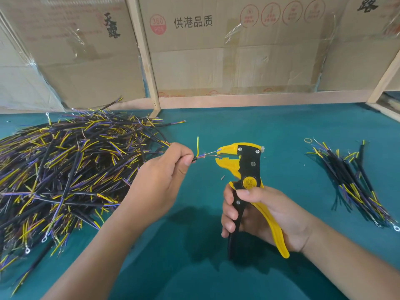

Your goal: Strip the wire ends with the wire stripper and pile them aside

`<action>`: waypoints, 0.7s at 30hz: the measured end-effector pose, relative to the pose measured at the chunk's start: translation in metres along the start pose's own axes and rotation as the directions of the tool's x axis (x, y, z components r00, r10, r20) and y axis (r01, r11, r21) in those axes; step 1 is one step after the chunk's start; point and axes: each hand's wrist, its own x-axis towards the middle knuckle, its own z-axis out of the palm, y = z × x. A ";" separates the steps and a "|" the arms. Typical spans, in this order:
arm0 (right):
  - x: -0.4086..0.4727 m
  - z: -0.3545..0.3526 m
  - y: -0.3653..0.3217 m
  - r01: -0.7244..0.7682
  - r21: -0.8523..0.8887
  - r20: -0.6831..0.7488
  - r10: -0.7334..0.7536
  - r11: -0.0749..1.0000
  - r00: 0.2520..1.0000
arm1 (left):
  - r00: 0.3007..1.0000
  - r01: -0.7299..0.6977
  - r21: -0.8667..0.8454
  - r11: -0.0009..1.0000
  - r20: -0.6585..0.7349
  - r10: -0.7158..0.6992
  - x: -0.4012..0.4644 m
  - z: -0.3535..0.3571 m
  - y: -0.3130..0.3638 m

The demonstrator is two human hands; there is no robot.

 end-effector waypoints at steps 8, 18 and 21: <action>0.000 0.004 0.002 0.017 0.011 0.044 -0.018 1.000 0.999 | 1.000 0.005 -0.047 0.999 0.014 -0.005 0.000 0.005 -0.002; -0.001 0.009 -0.001 -0.014 0.002 -0.045 0.014 1.000 0.999 | 1.000 -0.007 -0.106 0.994 0.016 0.009 -0.001 0.007 -0.001; -0.001 0.012 -0.002 -0.002 0.001 -0.062 0.002 1.000 0.998 | 1.000 -0.011 -0.096 0.995 0.002 0.011 -0.001 0.006 -0.001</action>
